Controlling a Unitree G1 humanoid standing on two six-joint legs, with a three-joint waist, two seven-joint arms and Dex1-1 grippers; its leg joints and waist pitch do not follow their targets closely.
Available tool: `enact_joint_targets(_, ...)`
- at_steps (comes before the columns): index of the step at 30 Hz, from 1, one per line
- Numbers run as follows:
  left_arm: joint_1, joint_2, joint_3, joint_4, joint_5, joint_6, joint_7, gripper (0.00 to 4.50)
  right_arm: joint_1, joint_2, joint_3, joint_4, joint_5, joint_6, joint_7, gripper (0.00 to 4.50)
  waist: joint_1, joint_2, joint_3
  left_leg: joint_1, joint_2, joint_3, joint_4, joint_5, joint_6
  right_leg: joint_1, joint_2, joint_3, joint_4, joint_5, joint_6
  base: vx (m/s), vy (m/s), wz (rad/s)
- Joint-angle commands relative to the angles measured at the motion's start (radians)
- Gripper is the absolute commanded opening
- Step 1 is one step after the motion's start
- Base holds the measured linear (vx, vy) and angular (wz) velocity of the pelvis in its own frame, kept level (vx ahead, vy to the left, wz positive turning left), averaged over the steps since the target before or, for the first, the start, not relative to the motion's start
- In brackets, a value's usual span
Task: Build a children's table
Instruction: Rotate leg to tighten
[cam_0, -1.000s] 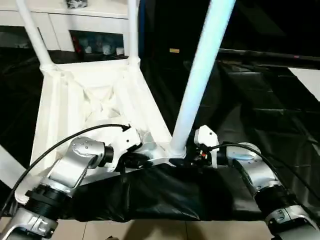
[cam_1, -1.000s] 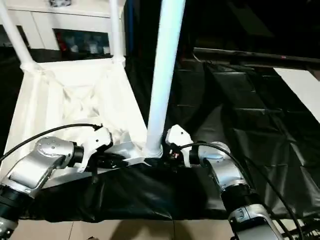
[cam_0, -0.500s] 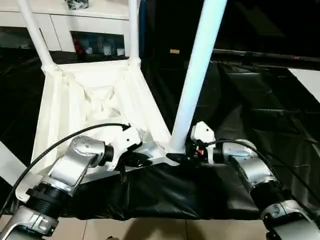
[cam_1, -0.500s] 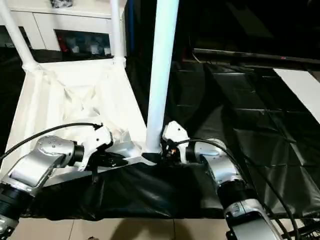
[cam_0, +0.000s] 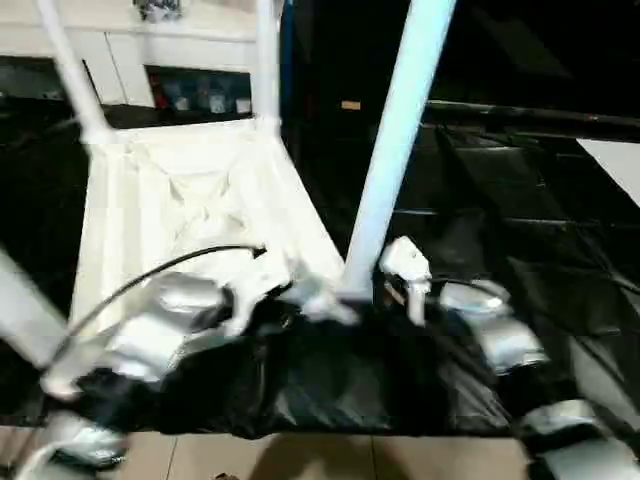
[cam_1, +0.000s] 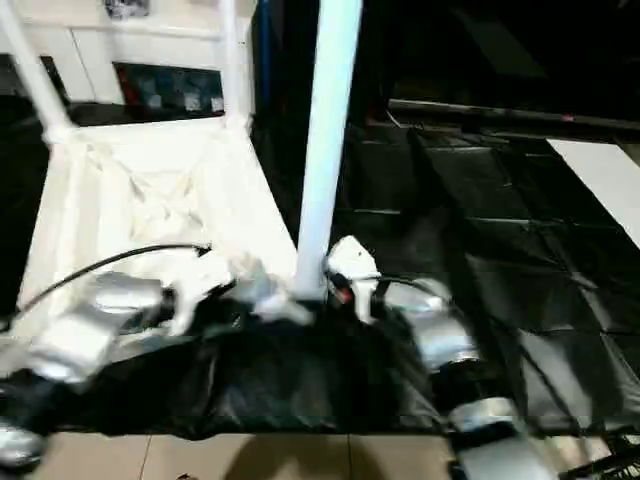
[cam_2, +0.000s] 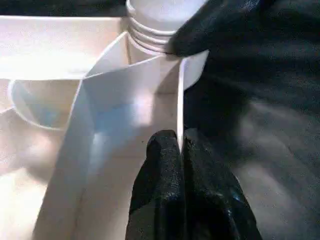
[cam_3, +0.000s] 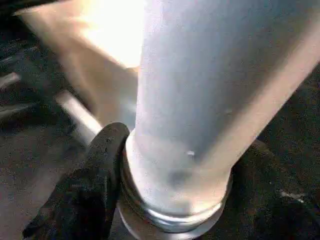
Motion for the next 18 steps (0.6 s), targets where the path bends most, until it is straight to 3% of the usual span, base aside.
enact_joint_targets(1,-0.003,-0.091,0.002,0.043,-0.012,0.005,0.132,0.0,0.005,0.041,0.011,0.038,-0.052,0.041,-0.131,2.71,-0.002,-0.005,-0.046,0.005,0.011,-0.001,-0.071,-0.324,-0.025,0.029,-0.035,0.027,-0.097,-0.439,-0.14,0.0,0.0,0.0)
enact_joint_targets(2,-0.018,-0.135,-0.001,0.065,-0.005,0.007,0.178,0.0,0.0,0.081,0.002,0.051,-0.054,0.053,-0.202,2.71,-0.001,-0.002,-0.046,0.005,0.01,-0.002,-0.072,-0.332,-0.024,0.027,-0.037,0.028,-0.098,-0.46,-0.129,0.0,0.0,0.0)
enact_joint_targets(3,-0.049,-0.199,-0.006,0.112,0.016,0.0,0.257,0.0,-0.028,0.151,-0.01,0.086,-0.057,0.067,-0.327,2.71,-0.006,0.008,-0.047,0.004,0.009,-0.004,-0.074,-0.339,-0.027,0.024,-0.036,0.027,-0.103,-0.472,-0.114,0.0,0.0,0.0)
enact_joint_targets(4,-0.06,-0.217,-0.008,0.13,0.022,-0.005,0.276,0.0,-0.042,0.177,-0.016,0.101,-0.054,0.067,-0.368,2.71,-0.01,0.004,-0.049,0.005,0.009,-0.006,-0.074,-0.353,-0.031,0.024,-0.035,0.024,-0.104,-0.475,-0.106,0.0,0.0,0.0)
enact_joint_targets(5,-0.064,-0.221,-0.009,0.136,0.023,-0.008,0.28,0.0,-0.048,0.185,-0.017,0.106,-0.052,0.066,-0.379,2.71,-0.01,0.008,-0.051,0.004,0.007,-0.006,-0.074,-0.356,-0.031,0.024,-0.034,0.023,-0.104,-0.47,-0.102,0.0,0.0,0.0)
enact_joint_targets(7,-0.075,-0.229,-0.017,0.156,0.035,-0.023,0.285,0.0,-0.063,0.208,-0.02,0.121,-0.048,0.058,-0.396,2.71,-0.011,0.004,-0.051,0.004,0.005,-0.005,-0.072,-0.372,-0.017,0.021,-0.034,0.024,-0.107,-0.468,-0.094,0.0,0.0,0.0)
enact_joint_targets(9,-0.085,-0.22,-0.04,0.174,0.053,-0.042,0.26,0.0,-0.075,0.218,0.007,0.124,-0.074,0.014,-0.384,2.71,-0.011,0.007,-0.052,-0.001,0.005,-0.005,-0.072,-0.369,-0.003,0.021,-0.036,0.024,-0.11,-0.469,-0.087,0.0,0.0,0.0)
enact_joint_targets(12,-0.079,-0.207,-0.034,0.169,0.048,-0.038,0.215,0.0,-0.072,0.22,-0.014,0.112,-0.027,0.003,-0.301,3.4,-0.011,0.009,-0.053,-0.003,0.007,-0.004,-0.073,-0.358,0.008,0.023,-0.036,0.024,-0.107,-0.444,-0.097,0.0,0.0,0.0)
enact_joint_targets(16,-0.046,-0.137,-0.039,0.126,0.035,-0.052,0.113,0.0,-0.052,0.158,-0.036,0.064,0.01,0.009,-0.19,3.79,-0.011,0.006,-0.056,-0.013,0.011,-0.004,-0.076,-0.318,0.019,0.031,-0.036,0.023,-0.099,-0.376,-0.122,0.0,0.0,0.0)
enact_joint_targets(18,-0.03,-0.107,-0.032,0.107,0.013,-0.068,0.063,0.0,-0.042,0.116,-0.025,0.042,0.013,0.006,-0.134,3.85,-0.011,0.008,-0.058,-0.014,0.013,-0.001,-0.072,-0.272,0.027,0.036,-0.037,0.025,-0.09,-0.302,-0.151,0.0,0.0,0.0)
